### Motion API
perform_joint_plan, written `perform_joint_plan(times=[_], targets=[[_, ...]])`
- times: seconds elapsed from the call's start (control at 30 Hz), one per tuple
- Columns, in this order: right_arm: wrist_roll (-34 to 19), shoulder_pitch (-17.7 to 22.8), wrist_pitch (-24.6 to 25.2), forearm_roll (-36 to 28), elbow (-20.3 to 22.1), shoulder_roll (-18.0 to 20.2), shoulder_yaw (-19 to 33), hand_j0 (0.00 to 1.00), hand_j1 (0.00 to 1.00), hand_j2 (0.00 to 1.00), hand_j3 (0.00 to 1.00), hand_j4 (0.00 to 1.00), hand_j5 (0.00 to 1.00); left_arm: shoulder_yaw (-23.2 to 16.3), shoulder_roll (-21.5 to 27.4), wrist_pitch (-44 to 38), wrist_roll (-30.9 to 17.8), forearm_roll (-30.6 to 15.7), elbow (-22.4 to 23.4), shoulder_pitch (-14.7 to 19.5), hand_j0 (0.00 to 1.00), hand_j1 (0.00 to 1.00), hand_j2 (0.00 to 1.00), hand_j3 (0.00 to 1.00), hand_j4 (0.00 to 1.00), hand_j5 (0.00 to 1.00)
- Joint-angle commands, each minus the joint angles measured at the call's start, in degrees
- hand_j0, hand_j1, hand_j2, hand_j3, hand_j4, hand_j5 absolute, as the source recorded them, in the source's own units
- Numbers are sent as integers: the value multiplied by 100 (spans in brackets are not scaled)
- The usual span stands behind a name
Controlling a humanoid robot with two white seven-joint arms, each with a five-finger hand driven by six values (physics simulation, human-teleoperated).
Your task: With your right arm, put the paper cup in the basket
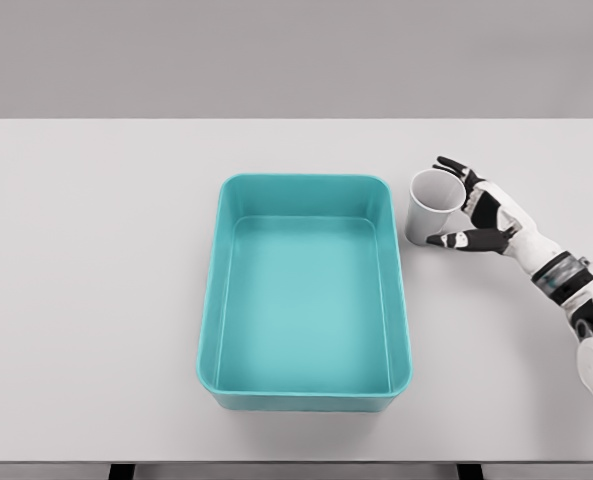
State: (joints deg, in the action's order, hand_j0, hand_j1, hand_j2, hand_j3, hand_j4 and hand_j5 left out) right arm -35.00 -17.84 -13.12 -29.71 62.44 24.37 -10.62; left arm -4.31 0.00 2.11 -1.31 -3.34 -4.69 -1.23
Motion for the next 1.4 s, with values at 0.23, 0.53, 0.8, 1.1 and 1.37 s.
perform_joint_plan(times=[0.23, 0.53, 0.8, 1.1, 1.37], targets=[[0, -35, 2, -18, -30, -29, -28, 100, 100, 100, 100, 100, 100, 0, 0, 0, -1, 0, 3, 0, 100, 100, 100, 100, 100, 100], [0, -35, 11, 79, -56, -20, -81, 89, 89, 89, 89, 89, 89, 0, 0, 0, -1, 0, 3, 0, 100, 100, 100, 100, 100, 100], [0, -35, 20, 123, -39, -20, -72, 75, 75, 75, 75, 75, 75, 0, 0, 0, -1, 0, -6, 0, 100, 100, 100, 100, 100, 100], [0, -35, 20, 123, 14, 24, -63, 71, 71, 71, 71, 71, 71, 0, 0, 0, -1, 0, -6, 0, 100, 100, 100, 100, 100, 100], [0, -44, 151, 132, 269, 103, -2, 67, 67, 67, 67, 67, 67, 0, 0, 0, -1, 0, -6, 0, 100, 100, 100, 100, 100, 100]])
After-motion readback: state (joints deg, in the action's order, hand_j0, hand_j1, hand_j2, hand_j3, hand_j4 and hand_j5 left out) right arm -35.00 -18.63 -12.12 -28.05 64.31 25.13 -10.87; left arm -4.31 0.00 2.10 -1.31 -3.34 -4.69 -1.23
